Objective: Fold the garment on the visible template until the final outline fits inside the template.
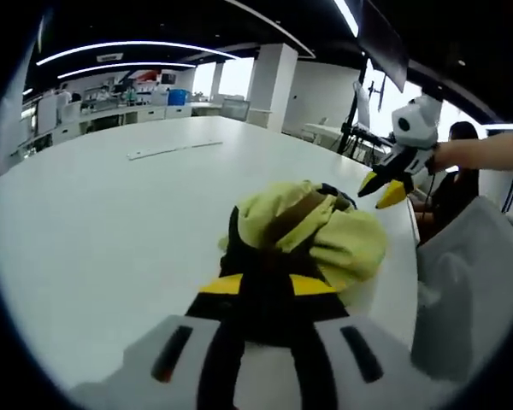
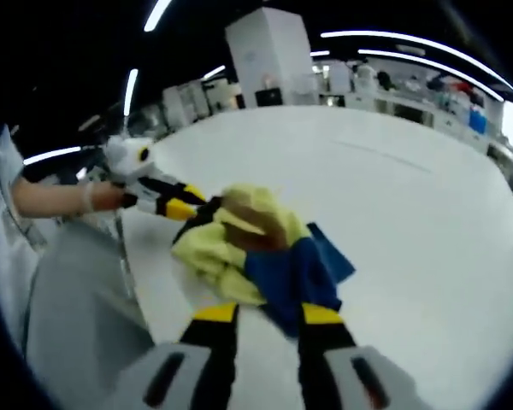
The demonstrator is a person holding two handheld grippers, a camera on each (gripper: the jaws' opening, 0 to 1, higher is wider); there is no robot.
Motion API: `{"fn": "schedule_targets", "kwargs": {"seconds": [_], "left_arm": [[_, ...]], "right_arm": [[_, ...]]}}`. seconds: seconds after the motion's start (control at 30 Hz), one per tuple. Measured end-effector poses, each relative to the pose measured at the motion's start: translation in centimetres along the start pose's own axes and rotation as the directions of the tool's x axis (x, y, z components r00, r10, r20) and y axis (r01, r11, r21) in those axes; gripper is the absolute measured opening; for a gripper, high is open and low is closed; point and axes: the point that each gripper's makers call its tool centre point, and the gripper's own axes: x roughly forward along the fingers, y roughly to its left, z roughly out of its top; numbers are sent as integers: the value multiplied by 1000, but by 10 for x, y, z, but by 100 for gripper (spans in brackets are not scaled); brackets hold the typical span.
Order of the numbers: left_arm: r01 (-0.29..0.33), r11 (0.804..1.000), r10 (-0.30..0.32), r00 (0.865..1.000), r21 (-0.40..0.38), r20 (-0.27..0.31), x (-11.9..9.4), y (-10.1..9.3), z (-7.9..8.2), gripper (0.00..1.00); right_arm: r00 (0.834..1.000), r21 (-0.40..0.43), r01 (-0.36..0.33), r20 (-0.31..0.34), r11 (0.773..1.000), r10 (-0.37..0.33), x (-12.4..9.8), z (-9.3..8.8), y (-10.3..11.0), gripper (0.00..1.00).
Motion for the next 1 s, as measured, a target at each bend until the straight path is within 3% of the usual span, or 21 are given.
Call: {"fn": "schedule_targets", "kwargs": {"seconds": [0.13, 0.4, 0.53, 0.8, 1.0], "left_arm": [[6, 1000, -5, 1000, 9, -20, 3, -2, -3, 14], [10, 1000, -9, 999, 28, -43, 9, 0, -6, 11], [21, 1000, -20, 999, 21, -49, 10, -2, -6, 1], [-2, 1000, 3, 1000, 16, -31, -2, -2, 8, 0], [-29, 999, 29, 999, 31, 18, -22, 4, 34, 0]], "right_arm": [[1000, -34, 3, -5, 999, -4, 9, 0, -2, 7], [999, -56, 7, -46, 998, -9, 22, -4, -6, 6], [999, -61, 37, -34, 997, -39, 24, -7, -8, 0], [997, -22, 63, 35, 998, -63, 6, 5, -5, 0], [985, 29, 82, 151, 996, -85, -23, 31, -13, 0]]}}
